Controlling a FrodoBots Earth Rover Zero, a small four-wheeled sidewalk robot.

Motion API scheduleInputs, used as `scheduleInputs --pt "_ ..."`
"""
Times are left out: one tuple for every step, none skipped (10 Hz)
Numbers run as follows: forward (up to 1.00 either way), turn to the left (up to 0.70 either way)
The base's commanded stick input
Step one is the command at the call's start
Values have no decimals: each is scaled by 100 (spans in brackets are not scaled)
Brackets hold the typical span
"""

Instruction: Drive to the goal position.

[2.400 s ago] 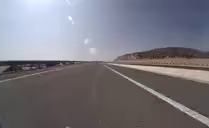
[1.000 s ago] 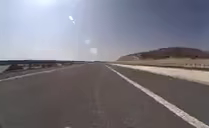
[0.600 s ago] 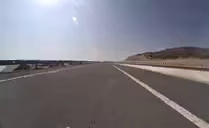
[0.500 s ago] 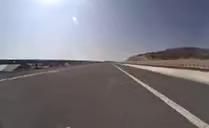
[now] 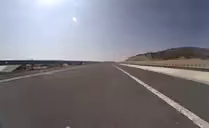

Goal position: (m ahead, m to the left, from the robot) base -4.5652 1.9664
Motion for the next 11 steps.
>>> scheduleInputs --pt "100 0" --pt "100 0" --pt "100 0" --pt "100 0" --pt "100 0" --pt "100 0" --pt "100 0" --pt "100 0" --pt "100 0" --pt "100 0" --pt "100 0"
